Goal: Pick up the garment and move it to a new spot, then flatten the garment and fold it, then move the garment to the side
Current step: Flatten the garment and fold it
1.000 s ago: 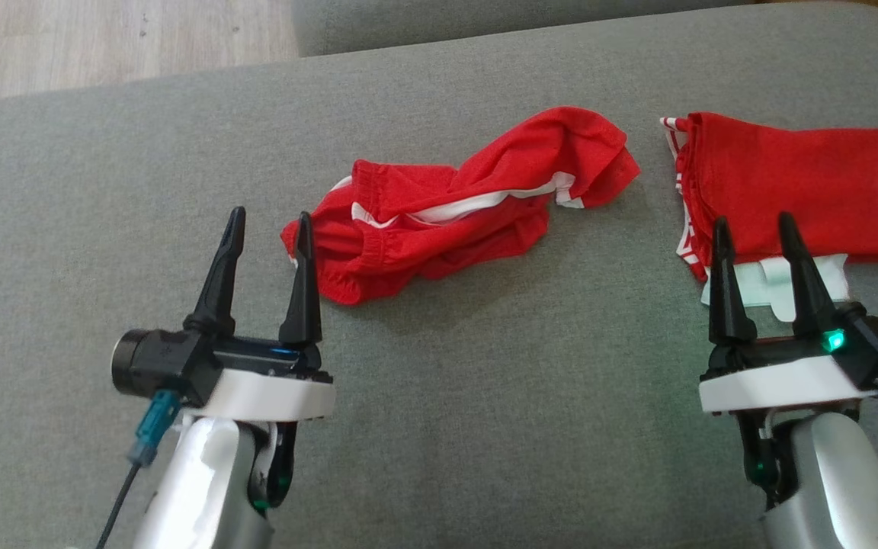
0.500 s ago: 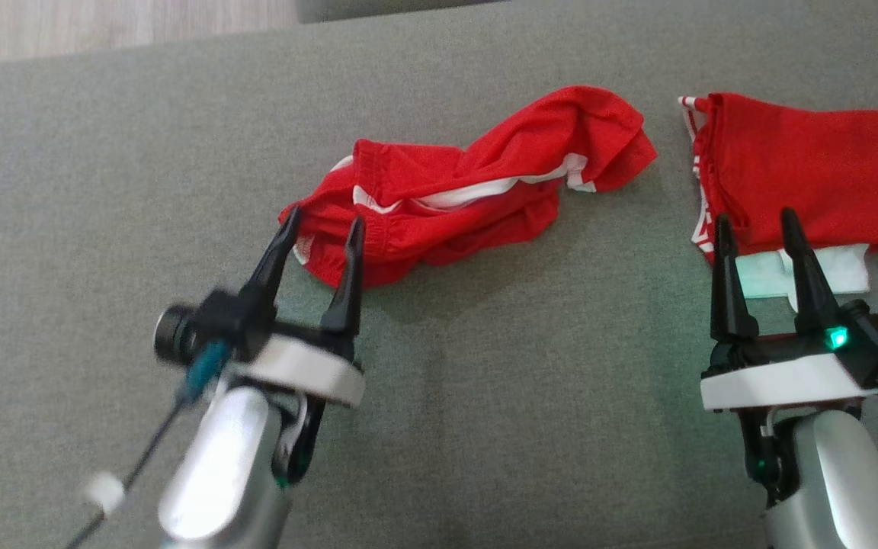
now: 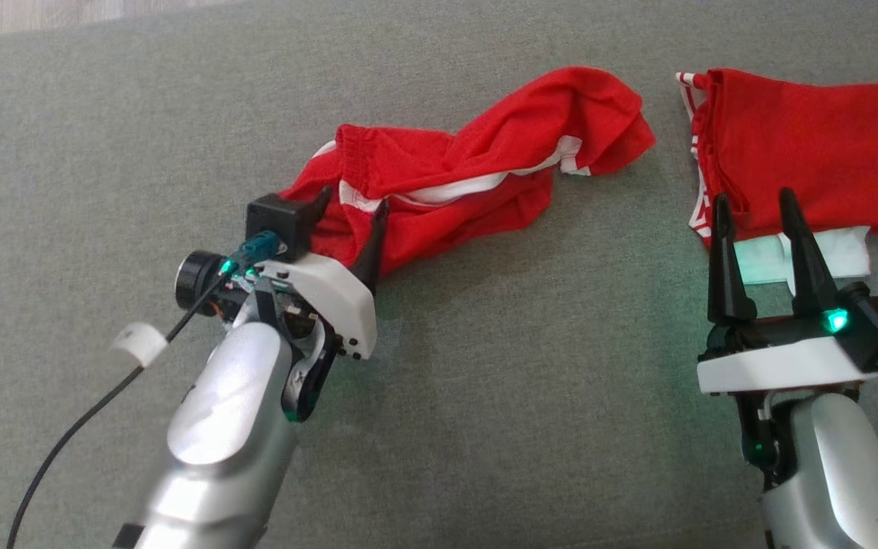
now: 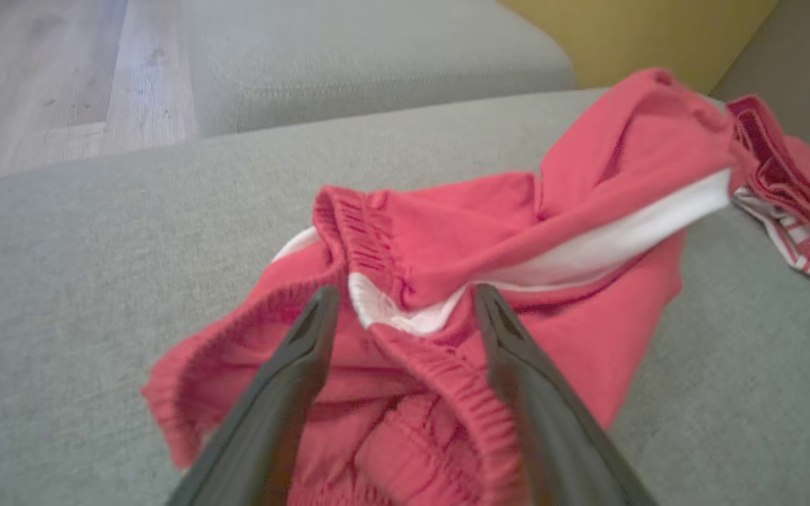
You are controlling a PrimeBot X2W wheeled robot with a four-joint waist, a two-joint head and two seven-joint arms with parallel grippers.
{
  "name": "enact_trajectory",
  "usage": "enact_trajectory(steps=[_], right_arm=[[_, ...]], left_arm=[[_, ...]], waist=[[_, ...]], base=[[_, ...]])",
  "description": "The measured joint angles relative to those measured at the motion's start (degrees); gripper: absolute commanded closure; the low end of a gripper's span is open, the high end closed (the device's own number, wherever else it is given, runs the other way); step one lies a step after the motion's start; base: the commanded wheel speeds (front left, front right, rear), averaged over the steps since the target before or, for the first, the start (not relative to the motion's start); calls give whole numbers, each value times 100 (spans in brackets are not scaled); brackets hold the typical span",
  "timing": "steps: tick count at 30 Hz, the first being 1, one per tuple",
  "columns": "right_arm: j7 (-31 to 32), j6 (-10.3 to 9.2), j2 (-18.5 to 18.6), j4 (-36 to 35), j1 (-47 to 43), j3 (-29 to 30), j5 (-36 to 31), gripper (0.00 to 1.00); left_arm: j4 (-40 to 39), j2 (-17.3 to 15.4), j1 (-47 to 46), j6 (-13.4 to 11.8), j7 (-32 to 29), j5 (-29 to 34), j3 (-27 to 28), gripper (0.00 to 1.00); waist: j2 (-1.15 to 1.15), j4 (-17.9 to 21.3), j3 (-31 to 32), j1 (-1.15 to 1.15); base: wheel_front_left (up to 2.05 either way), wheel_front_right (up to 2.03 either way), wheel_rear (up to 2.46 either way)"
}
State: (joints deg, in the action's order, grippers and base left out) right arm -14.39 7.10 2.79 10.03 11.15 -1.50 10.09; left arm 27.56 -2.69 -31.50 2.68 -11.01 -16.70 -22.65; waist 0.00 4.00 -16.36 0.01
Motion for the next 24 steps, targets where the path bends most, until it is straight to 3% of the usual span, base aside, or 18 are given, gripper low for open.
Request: enact_trajectory(steps=[7,24], right_arm=[[0,0,0,31,0,3,1,0],[0,0,0,101,8,-12,1,0]], left_arm=[[33,-20,2,-70,-409,13,-134,0],[0,-7,-296,-98,-657,-594,47,0]], waist=[[0,-8,15,-1],[0,3,-40,-1]], base=[[0,0,0],[0,0,0]])
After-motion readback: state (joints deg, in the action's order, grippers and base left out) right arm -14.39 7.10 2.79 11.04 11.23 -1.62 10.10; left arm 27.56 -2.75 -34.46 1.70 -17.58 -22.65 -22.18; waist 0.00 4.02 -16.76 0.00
